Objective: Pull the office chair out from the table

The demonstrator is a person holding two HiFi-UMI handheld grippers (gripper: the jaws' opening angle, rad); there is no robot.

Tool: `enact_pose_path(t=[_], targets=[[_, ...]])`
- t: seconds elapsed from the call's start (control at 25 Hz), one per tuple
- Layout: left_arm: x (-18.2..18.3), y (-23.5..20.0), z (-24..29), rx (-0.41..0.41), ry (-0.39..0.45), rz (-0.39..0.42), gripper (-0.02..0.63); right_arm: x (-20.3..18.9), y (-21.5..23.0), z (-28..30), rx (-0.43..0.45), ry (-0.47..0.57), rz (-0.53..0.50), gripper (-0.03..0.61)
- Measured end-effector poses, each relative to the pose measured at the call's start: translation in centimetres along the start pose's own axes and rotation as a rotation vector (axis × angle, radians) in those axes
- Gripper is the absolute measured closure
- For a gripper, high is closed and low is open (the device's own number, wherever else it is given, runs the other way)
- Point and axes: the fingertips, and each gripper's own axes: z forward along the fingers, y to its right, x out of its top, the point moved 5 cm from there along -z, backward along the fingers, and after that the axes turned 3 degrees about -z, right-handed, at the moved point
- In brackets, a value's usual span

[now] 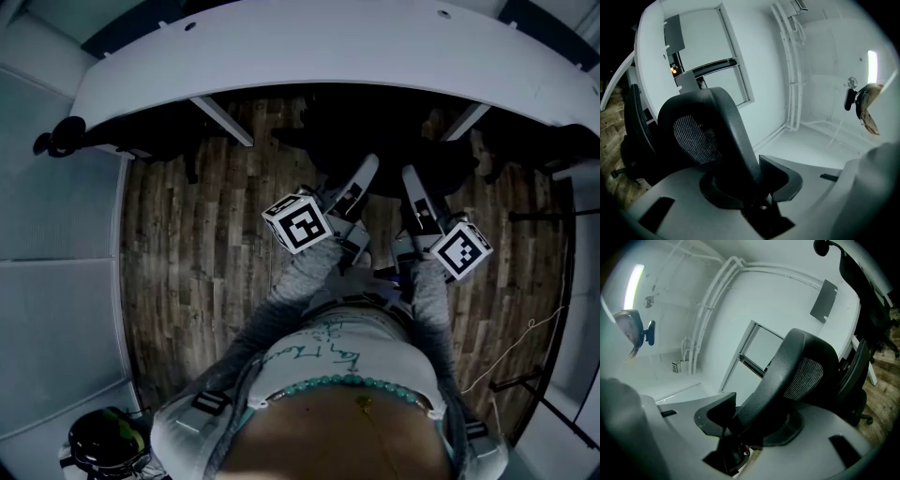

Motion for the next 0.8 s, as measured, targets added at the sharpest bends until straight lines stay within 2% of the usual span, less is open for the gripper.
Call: enact_pose_path(t=[0.44,0.8], targets=[[0.36,0.24,-0.34,0.01,0.032,-0.013,0.494,0.14,-0.42,0.42,0.018,-0.028,0.009,0.402],[0.02,0.29,-0.36,0.016,0.01,-0.03,0.494,0.0,-0.11,-0.06,-0.002,-0.028,0.025,0.402]])
